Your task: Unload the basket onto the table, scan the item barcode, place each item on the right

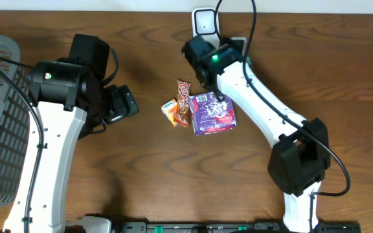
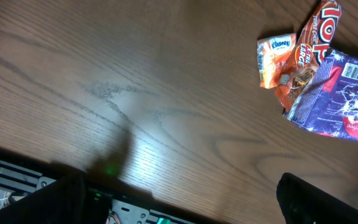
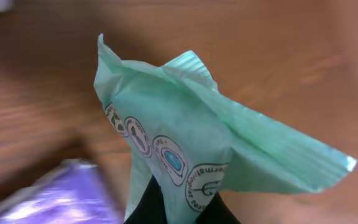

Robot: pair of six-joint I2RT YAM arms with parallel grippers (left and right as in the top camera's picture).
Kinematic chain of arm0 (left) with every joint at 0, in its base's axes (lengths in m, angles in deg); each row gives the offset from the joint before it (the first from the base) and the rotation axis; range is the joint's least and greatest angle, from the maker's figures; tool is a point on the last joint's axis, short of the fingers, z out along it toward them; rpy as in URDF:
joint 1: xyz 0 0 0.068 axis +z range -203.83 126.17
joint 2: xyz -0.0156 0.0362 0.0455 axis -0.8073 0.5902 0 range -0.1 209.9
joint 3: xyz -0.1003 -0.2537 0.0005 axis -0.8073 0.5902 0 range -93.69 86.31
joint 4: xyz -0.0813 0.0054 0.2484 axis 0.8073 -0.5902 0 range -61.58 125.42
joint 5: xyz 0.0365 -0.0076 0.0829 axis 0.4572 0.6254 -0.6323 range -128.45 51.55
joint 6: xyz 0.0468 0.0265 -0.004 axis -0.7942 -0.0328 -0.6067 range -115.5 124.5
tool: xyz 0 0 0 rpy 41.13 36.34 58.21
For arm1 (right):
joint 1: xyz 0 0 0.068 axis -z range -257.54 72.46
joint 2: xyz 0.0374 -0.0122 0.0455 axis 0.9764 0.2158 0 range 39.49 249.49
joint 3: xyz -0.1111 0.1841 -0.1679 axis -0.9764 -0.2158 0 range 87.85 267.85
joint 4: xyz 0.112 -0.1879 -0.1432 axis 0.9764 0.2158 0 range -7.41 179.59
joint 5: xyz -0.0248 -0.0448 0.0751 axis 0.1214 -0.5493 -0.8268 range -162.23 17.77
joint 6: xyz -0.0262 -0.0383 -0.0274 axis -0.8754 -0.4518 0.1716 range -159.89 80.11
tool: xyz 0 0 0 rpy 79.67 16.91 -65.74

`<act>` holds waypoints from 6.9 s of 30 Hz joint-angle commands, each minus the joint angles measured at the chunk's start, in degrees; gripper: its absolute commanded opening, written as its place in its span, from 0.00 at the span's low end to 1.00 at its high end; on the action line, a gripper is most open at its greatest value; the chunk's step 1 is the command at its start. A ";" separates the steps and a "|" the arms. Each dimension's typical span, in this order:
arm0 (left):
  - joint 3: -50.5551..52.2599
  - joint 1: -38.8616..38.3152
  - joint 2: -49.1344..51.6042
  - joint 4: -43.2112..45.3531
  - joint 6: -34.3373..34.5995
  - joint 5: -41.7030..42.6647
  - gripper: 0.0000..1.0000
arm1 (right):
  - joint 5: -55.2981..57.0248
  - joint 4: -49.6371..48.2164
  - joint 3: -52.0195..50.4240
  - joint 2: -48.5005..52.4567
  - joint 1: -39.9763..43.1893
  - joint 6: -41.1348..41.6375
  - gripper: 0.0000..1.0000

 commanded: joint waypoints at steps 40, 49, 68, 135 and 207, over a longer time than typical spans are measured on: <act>-0.39 0.24 0.37 -0.33 -0.09 -0.98 0.98 | -69.88 -59.52 -0.68 5.90 17.77 7.15 0.01; -0.39 0.24 0.37 -0.35 -0.09 -0.98 0.98 | -66.95 -76.78 -0.52 15.32 17.81 12.66 0.08; -0.39 0.24 0.37 -0.35 -0.09 -0.98 0.98 | -77.09 -51.45 12.13 13.81 34.88 0.50 0.01; -0.39 0.24 0.37 -0.35 -0.09 -0.98 0.98 | -70.03 3.39 -3.13 7.39 27.54 -39.76 0.85; -0.39 0.24 0.37 -0.35 -0.09 -0.98 0.98 | -23.56 12.24 21.62 5.05 9.27 -18.56 0.99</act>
